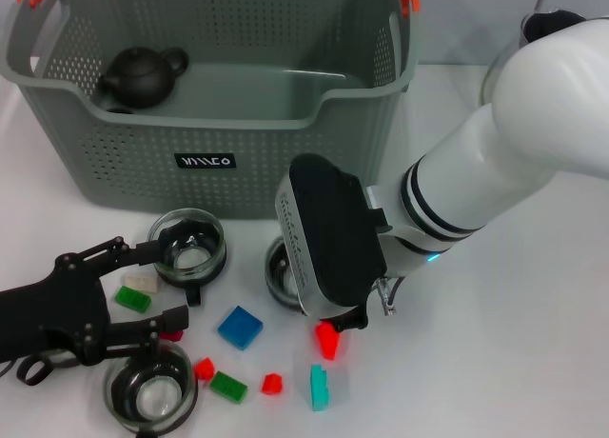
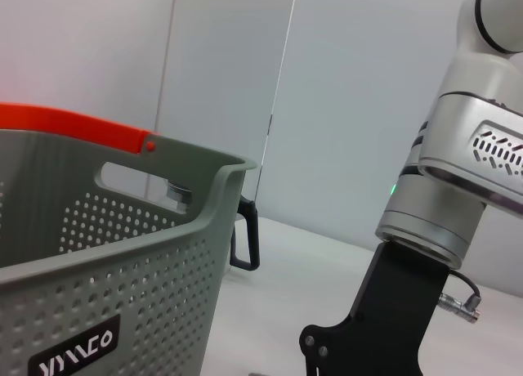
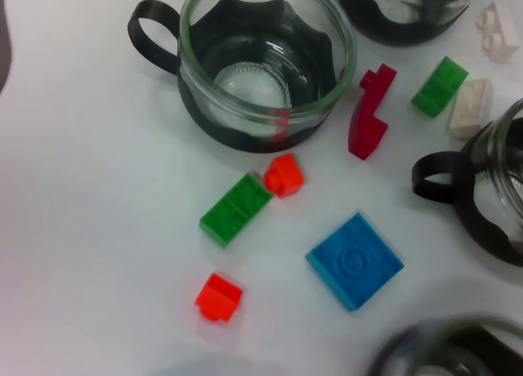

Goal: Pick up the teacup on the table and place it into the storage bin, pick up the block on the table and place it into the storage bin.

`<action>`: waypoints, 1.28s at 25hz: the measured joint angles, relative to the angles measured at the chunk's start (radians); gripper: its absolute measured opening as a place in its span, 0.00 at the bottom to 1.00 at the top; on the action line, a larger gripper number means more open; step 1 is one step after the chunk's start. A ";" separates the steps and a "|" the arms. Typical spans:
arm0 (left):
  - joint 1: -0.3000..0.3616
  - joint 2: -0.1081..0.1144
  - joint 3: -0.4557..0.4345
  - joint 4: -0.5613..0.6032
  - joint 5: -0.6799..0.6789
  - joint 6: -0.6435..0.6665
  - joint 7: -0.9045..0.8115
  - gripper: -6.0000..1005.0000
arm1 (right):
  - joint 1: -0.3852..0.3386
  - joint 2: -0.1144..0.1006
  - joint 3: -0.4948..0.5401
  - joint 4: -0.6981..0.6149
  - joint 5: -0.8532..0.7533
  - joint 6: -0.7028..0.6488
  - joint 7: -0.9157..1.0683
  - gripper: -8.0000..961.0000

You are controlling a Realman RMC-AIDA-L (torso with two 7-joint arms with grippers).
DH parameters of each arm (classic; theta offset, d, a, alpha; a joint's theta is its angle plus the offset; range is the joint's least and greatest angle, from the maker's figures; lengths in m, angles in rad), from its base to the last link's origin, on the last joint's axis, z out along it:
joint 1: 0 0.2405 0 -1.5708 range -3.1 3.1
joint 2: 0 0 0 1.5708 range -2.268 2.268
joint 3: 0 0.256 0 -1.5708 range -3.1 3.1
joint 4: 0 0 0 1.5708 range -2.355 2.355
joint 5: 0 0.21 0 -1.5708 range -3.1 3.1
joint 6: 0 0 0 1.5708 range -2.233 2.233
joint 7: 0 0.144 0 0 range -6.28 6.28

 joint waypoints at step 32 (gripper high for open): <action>-0.023 0.004 -0.003 0.000 -0.002 -0.005 0.003 0.93 | -0.219 -0.011 0.767 -0.359 0.503 -0.477 -0.154 0.07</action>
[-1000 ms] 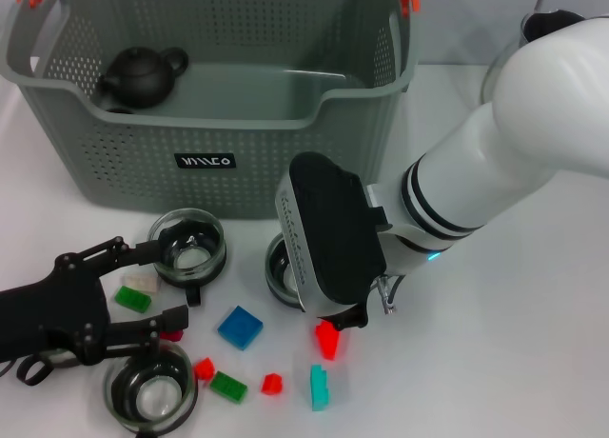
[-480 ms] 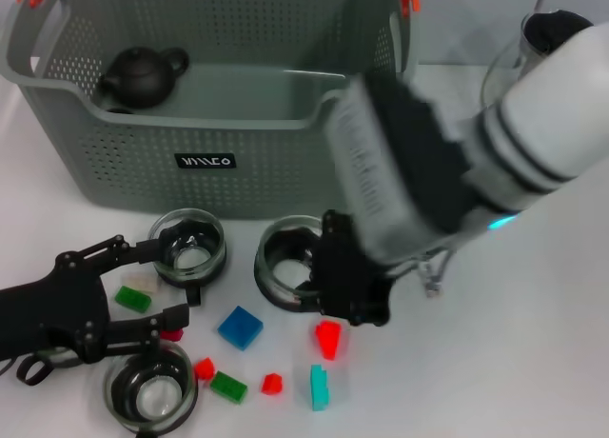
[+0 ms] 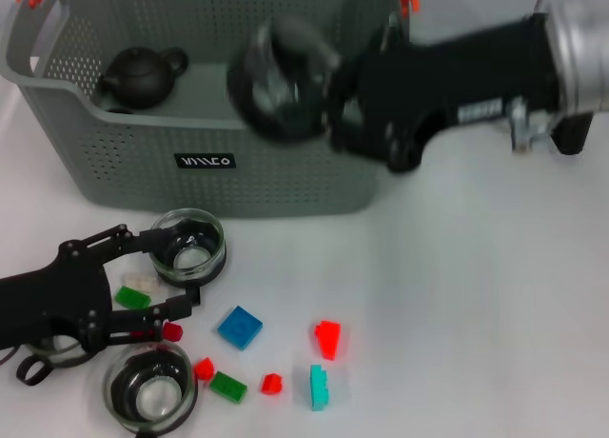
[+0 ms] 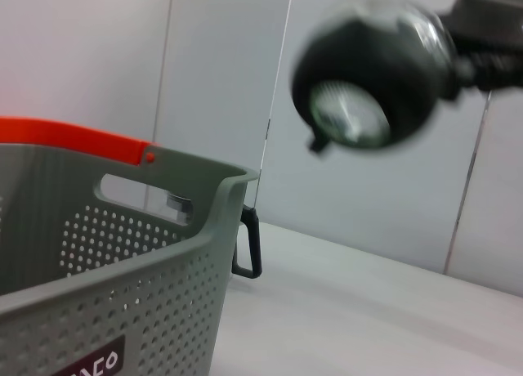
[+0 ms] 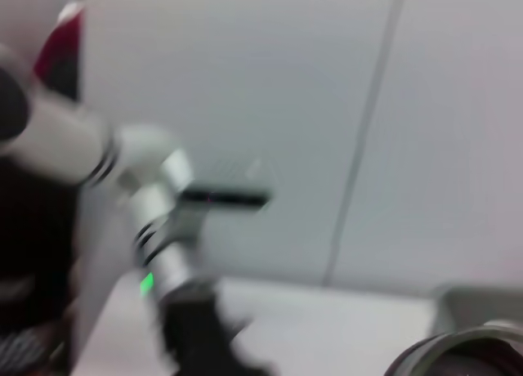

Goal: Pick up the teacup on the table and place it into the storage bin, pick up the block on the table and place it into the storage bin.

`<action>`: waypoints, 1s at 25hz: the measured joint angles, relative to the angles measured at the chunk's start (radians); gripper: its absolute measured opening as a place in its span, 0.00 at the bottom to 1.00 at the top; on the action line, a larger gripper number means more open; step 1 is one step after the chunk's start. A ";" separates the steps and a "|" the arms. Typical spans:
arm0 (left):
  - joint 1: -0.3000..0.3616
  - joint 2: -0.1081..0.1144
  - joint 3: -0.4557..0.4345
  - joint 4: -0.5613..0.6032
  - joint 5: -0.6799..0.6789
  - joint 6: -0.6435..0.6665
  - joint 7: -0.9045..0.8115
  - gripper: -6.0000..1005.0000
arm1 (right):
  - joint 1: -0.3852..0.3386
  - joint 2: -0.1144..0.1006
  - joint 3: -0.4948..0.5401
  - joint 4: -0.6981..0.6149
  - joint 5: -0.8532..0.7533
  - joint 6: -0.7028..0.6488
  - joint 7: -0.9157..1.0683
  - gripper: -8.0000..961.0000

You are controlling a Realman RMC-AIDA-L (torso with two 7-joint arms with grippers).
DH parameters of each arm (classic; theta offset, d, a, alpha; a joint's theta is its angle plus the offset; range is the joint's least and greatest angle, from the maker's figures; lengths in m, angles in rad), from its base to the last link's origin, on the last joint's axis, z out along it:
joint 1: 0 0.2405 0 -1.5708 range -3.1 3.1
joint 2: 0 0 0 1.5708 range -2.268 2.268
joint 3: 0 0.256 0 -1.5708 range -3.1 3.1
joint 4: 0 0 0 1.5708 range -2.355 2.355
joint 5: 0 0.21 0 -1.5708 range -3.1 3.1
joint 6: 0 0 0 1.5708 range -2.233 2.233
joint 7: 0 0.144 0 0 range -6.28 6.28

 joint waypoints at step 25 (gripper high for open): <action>-0.002 -0.003 -0.001 -0.006 -0.025 0.003 -0.002 0.93 | 0.610 -0.001 0.036 0.561 -0.749 0.594 0.564 0.07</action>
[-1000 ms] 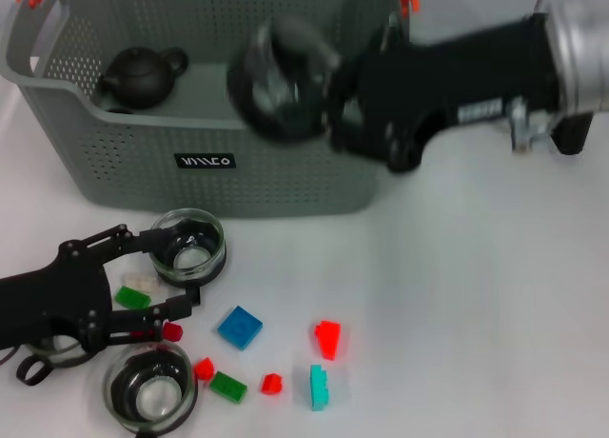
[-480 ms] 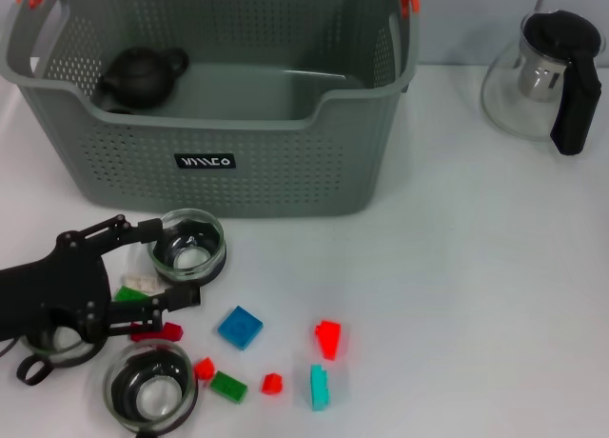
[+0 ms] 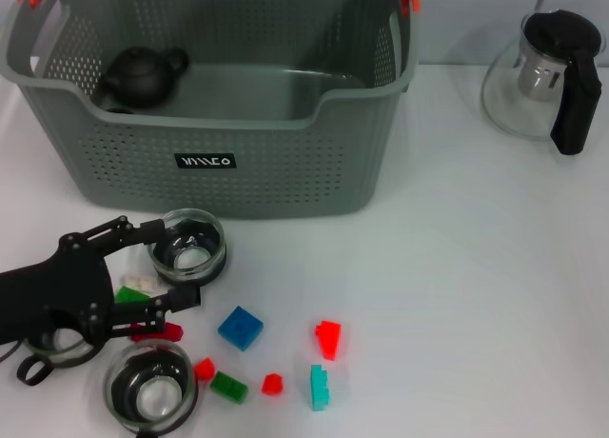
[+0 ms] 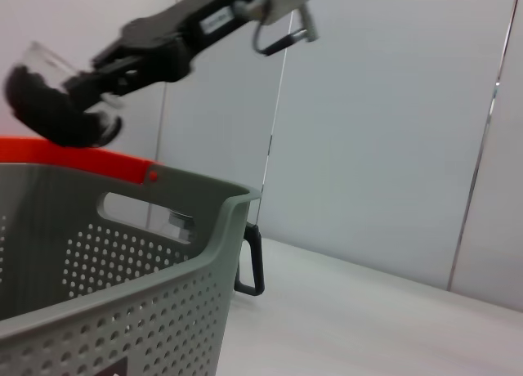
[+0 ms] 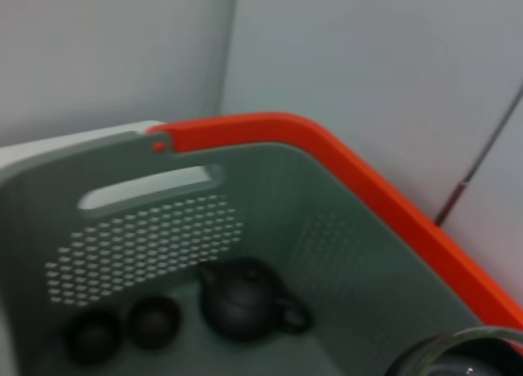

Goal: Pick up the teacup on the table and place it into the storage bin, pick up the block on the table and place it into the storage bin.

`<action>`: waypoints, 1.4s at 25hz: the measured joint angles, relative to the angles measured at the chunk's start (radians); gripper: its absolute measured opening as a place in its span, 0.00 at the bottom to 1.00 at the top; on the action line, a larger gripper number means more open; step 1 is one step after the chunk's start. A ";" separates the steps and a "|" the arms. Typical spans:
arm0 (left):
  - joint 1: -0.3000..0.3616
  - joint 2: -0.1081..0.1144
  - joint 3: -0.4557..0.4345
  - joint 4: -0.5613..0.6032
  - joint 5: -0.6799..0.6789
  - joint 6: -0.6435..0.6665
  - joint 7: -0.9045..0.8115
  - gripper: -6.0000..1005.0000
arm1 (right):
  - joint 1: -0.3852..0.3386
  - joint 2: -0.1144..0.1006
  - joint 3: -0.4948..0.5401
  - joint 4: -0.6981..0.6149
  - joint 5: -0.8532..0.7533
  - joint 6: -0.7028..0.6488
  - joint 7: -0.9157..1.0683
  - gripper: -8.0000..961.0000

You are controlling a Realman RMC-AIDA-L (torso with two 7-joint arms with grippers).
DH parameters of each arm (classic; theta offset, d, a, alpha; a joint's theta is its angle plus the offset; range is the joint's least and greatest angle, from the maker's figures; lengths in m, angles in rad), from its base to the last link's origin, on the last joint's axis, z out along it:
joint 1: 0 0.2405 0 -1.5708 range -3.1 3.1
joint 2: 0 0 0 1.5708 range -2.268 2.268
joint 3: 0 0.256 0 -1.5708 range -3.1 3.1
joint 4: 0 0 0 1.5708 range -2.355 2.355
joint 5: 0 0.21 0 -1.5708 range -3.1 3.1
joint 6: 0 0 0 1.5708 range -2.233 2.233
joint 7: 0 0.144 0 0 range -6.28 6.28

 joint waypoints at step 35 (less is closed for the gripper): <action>-0.010 -0.001 0.000 -0.022 0.000 -0.010 0.002 0.93 | 0.068 0.011 -0.083 0.491 0.205 0.379 -0.198 0.07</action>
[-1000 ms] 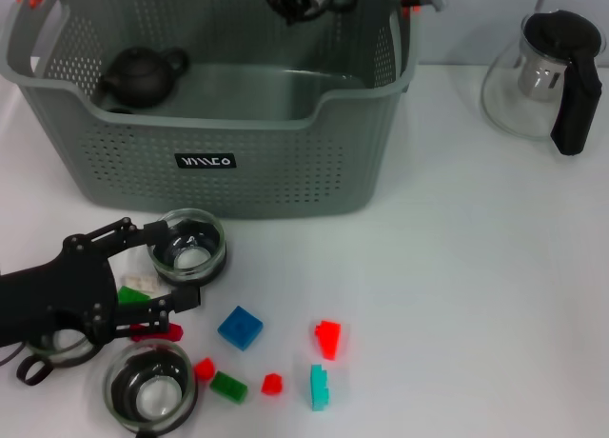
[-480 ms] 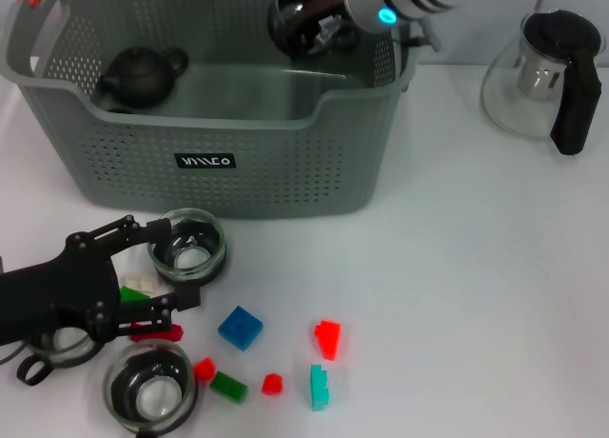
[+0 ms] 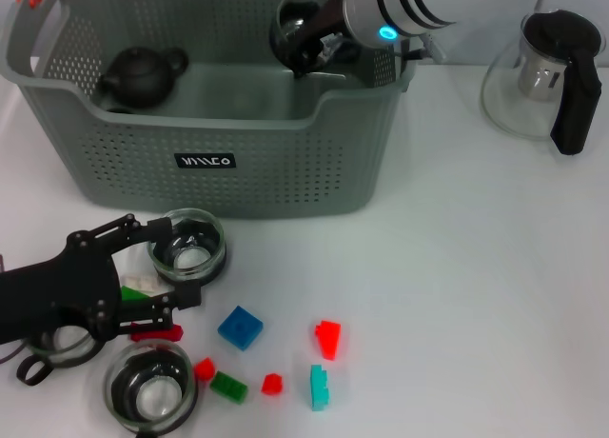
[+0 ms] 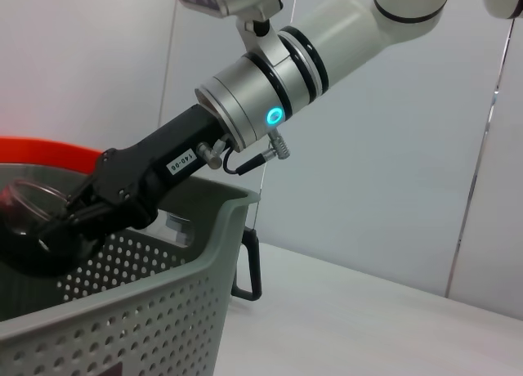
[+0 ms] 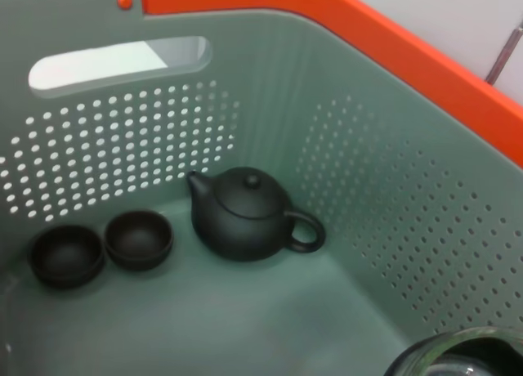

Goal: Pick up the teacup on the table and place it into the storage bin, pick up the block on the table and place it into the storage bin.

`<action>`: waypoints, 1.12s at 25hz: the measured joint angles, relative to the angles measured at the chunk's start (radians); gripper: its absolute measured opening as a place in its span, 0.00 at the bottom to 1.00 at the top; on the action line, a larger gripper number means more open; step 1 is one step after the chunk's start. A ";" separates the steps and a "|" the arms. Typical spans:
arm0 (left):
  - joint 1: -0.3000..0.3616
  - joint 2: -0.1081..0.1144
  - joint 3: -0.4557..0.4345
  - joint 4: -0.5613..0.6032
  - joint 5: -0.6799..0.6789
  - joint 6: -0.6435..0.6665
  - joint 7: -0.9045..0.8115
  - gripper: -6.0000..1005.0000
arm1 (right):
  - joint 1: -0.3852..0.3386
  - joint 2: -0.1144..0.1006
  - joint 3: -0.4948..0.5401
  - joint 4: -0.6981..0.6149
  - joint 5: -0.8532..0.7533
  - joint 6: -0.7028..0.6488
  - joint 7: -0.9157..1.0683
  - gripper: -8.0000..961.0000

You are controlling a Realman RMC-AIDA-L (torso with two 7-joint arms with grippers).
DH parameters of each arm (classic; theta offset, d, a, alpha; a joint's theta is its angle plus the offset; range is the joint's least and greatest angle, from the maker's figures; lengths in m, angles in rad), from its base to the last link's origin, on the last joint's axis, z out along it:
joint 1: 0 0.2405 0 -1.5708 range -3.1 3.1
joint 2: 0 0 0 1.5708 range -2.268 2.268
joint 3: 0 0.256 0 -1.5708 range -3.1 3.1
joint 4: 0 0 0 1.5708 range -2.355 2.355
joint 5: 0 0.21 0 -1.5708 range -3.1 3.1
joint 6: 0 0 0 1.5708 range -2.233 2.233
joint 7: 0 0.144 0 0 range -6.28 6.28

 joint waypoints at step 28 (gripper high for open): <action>-0.001 0.000 -0.001 0.000 0.000 0.000 -0.001 0.93 | -0.136 -0.019 0.012 -0.376 0.003 -0.205 0.096 0.53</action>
